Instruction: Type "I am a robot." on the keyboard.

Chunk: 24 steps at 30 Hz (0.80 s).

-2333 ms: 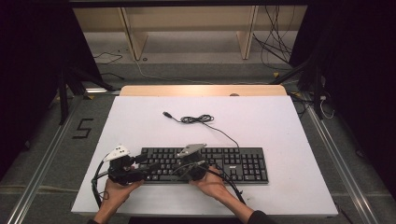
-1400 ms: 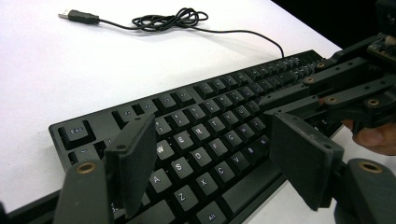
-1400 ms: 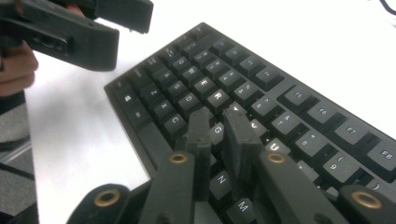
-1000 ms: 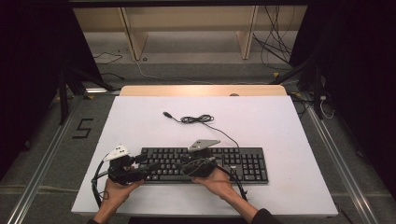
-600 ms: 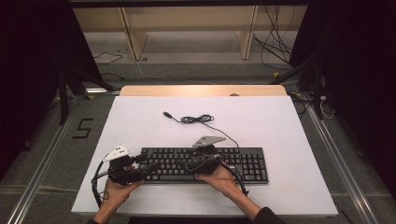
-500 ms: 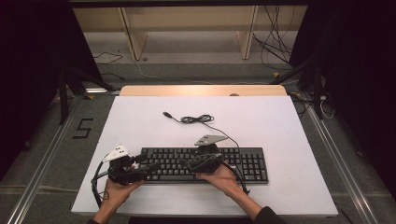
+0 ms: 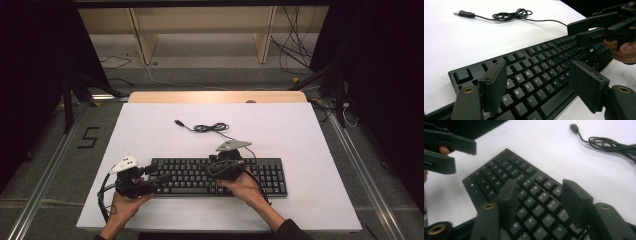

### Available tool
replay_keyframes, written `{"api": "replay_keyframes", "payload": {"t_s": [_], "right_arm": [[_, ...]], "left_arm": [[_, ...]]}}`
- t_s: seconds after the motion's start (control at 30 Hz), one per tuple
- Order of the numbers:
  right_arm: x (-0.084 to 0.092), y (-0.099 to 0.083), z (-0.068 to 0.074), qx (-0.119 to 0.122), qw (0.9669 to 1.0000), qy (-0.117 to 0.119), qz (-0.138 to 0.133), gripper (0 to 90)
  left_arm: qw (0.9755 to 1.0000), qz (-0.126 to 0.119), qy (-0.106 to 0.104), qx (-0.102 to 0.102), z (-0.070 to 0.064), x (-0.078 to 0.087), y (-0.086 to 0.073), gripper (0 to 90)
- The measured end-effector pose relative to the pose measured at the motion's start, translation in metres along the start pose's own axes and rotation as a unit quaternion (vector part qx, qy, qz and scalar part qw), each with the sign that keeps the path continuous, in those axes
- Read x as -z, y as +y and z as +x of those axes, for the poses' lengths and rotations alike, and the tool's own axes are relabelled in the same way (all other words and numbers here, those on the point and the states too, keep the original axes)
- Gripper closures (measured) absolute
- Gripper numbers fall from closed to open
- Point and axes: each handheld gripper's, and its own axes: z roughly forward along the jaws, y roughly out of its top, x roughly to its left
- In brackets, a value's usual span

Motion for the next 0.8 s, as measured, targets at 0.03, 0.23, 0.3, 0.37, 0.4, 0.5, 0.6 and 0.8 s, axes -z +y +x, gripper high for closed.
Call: {"api": "replay_keyframes", "payload": {"t_s": [0.03, 0.23, 0.3, 0.37, 0.4, 0.5, 0.6, 0.8], "right_arm": [[-0.001, 0.000, -0.001, 0.001, 1.0000, -0.001, 0.004, 53.7], [-0.003, -0.001, -0.003, 0.004, 0.9997, -0.011, 0.020, 71.4], [-0.004, -0.002, -0.004, 0.005, 0.9996, -0.013, 0.026, 76.5], [-0.006, -0.002, -0.004, 0.004, 0.9993, -0.017, 0.033, 80.7], [-0.006, -0.003, -0.005, 0.006, 0.9991, -0.019, 0.037, 82.2], [-0.008, -0.004, -0.007, 0.005, 0.9987, -0.022, 0.045, 86.4], [-0.009, -0.006, -0.008, 0.008, 0.9983, -0.024, 0.052, 89.0], [-0.014, -0.008, -0.008, 0.010, 0.9974, -0.027, 0.066, 90.0]], "left_arm": [[1.0000, 0.000, 0.000, 0.000, 0.000, 0.000, 0.000, 30.1], [1.0000, -0.001, -0.001, 0.000, 0.000, 0.000, 0.000, 30.0], [1.0000, -0.001, -0.002, 0.000, 0.000, 0.000, 0.000, 30.1], [1.0000, -0.001, -0.002, -0.002, -0.001, 0.000, 0.000, 30.0], [1.0000, -0.001, -0.002, -0.002, -0.001, 0.000, 0.000, 30.0], [1.0000, -0.002, -0.003, -0.002, -0.001, 0.000, 0.000, 30.0], [1.0000, -0.002, -0.002, -0.002, -0.001, 0.000, 0.000, 30.0], [1.0000, -0.002, -0.002, -0.002, -0.001, 0.000, 0.000, 30.0]]}}
